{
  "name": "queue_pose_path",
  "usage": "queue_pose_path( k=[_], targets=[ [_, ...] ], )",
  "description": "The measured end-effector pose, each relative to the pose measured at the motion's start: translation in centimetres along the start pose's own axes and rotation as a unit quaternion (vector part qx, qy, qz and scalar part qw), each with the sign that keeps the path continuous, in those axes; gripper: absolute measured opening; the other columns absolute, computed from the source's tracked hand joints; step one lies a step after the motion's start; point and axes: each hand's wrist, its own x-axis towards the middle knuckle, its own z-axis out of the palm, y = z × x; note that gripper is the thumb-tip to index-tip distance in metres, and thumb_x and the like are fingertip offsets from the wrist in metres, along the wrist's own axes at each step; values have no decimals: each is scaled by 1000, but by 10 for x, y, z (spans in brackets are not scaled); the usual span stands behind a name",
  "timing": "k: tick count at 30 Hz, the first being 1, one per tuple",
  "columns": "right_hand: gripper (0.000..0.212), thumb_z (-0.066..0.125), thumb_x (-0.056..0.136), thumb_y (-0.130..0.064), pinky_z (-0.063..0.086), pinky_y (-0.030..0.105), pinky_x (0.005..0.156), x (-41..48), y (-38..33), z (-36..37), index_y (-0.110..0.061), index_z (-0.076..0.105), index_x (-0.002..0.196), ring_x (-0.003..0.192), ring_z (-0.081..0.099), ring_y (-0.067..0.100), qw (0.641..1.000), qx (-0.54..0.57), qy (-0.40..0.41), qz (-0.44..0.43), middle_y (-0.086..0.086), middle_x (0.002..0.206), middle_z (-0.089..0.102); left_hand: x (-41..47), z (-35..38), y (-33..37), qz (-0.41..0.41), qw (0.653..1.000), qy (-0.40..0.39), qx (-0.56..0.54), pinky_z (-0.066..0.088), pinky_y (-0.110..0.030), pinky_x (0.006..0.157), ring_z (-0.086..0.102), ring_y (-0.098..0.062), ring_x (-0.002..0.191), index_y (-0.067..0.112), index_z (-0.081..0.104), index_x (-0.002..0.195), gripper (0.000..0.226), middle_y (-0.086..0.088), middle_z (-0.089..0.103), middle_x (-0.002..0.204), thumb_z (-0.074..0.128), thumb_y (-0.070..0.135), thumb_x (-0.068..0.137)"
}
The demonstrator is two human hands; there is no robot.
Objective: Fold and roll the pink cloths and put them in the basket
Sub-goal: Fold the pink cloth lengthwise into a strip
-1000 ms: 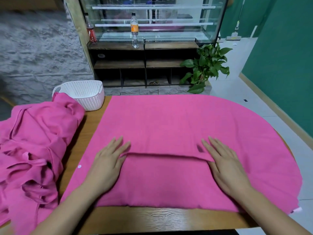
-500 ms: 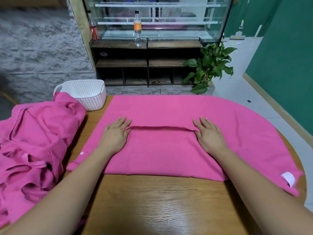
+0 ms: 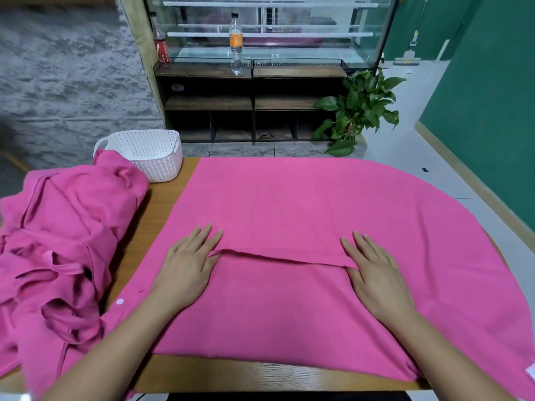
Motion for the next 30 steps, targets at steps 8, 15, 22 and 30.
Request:
queue_pose_path(
  k=[8, 15, 22, 30],
  targets=[
    [62, 44, 106, -29, 8, 36, 131, -46, 3, 4, -38, 26, 165, 162, 10, 13, 999, 35, 8, -12, -9, 174, 15, -44, 5, 1, 7, 1000, 9, -8, 27, -43, 126, 14, -9, 160, 46, 29, 162, 61, 18, 15, 172, 18, 57, 103],
    [55, 48, 106, -24, 24, 45, 129, 20, -2, -20, -26, 43, 161, 158, 29, 24, 993, 103, 60, -10, 4, 169, 35, 19, -25, 0, 10, 995, 63, -79, 29, -46, 127, 27, -18, 158, 35, 44, 159, 59, 1, 36, 168, 28, 50, 104],
    [54, 47, 109, -23, 21, 46, 126, 114, 6, -9, -29, 40, 162, 160, 22, 25, 998, 66, -8, 6, 7, 171, 31, 98, -13, -14, -16, 999, -8, -28, 22, -48, 129, 16, -17, 161, 38, 33, 162, 51, 2, 26, 173, 35, 45, 111],
    [56, 47, 108, -25, 17, 41, 129, 98, 9, 6, -27, 39, 163, 160, 23, 20, 1000, 16, 0, -5, 0, 172, 28, 77, -1, -16, -18, 1000, -18, -11, 15, -45, 130, 12, -12, 161, 42, 28, 163, 53, 12, 17, 173, 35, 46, 112]
  ],
)
